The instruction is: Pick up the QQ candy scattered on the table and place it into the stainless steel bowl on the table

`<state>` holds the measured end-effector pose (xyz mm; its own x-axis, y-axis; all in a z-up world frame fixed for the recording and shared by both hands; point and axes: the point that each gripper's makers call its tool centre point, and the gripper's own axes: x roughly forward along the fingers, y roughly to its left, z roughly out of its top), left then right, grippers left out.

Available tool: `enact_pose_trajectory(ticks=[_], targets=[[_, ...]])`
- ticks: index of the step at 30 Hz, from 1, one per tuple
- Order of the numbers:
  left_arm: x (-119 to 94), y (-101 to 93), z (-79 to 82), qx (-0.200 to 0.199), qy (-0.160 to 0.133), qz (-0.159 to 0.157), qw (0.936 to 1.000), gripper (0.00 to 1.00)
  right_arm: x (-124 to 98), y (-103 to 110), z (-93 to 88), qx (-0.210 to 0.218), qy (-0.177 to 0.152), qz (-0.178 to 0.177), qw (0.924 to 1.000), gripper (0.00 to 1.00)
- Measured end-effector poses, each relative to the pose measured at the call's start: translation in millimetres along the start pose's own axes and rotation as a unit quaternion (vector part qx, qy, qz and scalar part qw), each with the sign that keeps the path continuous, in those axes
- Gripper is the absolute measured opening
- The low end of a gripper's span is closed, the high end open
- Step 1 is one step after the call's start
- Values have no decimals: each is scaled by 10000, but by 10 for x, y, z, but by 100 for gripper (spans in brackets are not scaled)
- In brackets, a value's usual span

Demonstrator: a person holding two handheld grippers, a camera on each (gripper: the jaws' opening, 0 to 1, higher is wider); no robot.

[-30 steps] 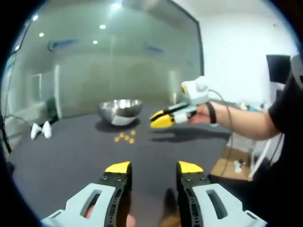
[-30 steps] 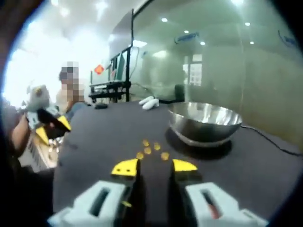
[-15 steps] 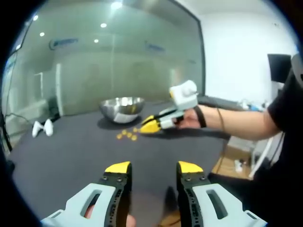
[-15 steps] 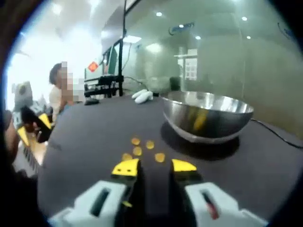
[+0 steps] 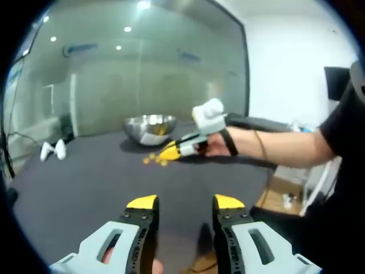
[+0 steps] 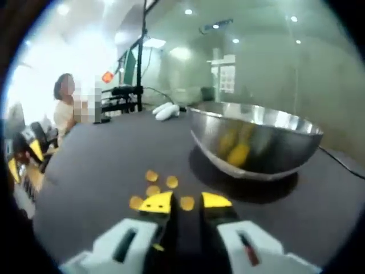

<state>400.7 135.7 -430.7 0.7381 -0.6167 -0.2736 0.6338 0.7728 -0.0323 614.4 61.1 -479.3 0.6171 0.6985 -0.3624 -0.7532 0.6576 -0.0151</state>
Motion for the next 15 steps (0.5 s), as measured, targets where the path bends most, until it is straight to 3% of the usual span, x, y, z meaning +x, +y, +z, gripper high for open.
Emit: enact_pose_trajectory(ticks=[3, 15], targets=[[-8, -8, 4, 33, 3, -7, 10000, 39, -12, -31, -1, -148, 7, -144, 9998, 9], [-9, -38, -4, 54, 25, -61, 10000, 39, -80, 23, 13, -155, -3, -143, 9998, 9]])
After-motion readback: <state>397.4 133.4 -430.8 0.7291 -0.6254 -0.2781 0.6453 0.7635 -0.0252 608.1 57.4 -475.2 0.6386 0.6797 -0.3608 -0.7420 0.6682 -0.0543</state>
